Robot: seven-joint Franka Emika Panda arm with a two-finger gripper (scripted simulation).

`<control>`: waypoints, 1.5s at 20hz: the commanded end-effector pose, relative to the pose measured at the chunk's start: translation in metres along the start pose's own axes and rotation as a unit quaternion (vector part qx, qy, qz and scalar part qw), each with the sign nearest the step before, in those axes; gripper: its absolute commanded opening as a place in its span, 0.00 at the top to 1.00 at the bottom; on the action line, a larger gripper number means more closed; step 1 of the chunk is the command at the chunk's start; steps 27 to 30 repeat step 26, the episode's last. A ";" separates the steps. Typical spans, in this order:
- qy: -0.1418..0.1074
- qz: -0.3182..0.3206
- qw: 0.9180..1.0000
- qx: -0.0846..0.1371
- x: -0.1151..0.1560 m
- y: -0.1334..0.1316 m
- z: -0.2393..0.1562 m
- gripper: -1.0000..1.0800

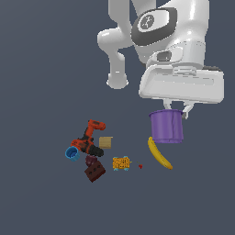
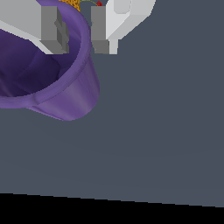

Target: Pick up a designated object from a clutter of objects.

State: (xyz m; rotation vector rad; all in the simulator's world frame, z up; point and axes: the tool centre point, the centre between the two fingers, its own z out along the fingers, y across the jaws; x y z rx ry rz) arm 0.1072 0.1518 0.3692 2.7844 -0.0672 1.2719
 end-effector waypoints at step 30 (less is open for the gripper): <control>0.101 0.009 0.995 0.003 0.029 -0.013 -0.052 1.00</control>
